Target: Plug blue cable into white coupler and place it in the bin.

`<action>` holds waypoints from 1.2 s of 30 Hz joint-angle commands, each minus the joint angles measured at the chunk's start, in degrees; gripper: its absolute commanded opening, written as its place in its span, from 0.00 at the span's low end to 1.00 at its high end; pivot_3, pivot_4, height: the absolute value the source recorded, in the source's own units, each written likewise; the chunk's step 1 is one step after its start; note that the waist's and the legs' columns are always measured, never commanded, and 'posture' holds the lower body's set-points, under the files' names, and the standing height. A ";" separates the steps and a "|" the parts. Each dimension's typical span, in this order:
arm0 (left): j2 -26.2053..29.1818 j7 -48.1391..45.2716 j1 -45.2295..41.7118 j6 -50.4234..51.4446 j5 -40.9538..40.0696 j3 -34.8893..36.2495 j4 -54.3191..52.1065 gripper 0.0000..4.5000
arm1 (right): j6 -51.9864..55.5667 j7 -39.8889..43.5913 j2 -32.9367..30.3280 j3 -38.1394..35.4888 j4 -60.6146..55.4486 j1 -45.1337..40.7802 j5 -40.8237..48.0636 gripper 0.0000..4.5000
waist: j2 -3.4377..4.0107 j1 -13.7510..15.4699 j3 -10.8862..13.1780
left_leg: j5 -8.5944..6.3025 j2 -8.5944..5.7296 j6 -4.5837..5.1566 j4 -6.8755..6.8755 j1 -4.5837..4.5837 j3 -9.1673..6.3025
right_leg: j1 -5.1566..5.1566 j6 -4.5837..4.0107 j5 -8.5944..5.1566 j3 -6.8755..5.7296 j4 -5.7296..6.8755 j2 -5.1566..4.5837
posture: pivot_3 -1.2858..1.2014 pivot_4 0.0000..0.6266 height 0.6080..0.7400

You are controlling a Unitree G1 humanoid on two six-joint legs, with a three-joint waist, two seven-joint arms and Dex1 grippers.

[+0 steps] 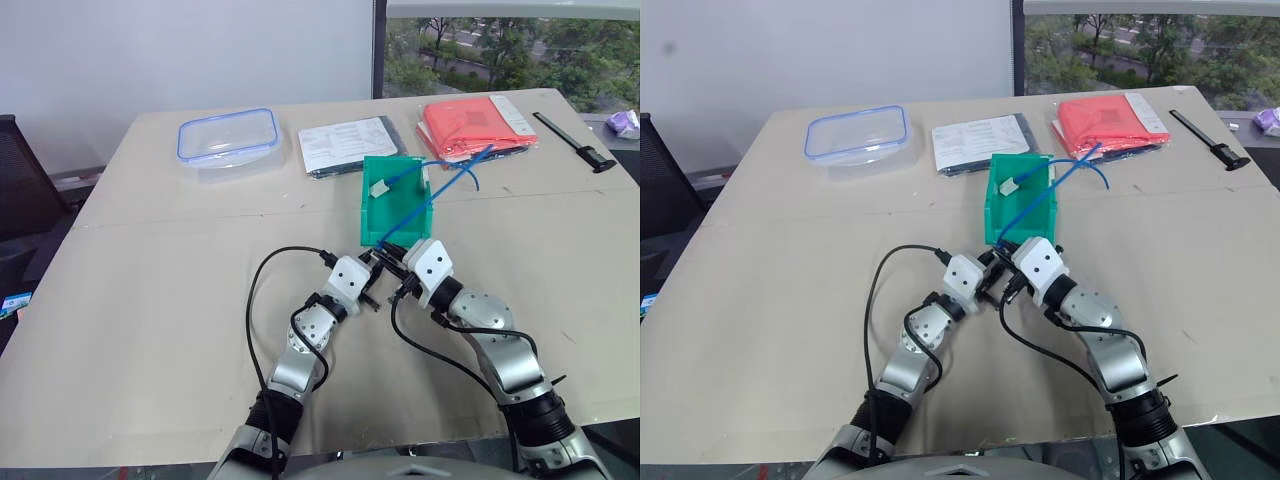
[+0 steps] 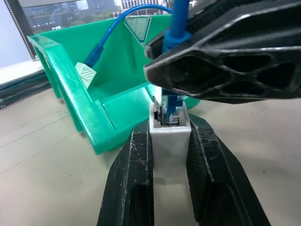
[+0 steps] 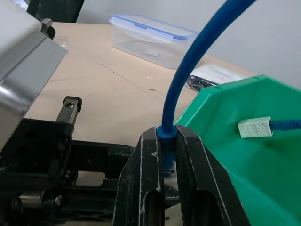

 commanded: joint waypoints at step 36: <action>13.89 -11.35 14.80 29.86 -20.02 4.17 -40.86 0.72 | 16.53 5.02 1.79 -9.15 -4.57 -15.79 21.46 0.00 | -0.75 -1.68 0.06 | -0.10 0.17 0.11 -0.09 -0.21 -0.18 | -0.35 -0.09 -0.07 0.21 0.15 -0.18 | 0.52 0.24 1.00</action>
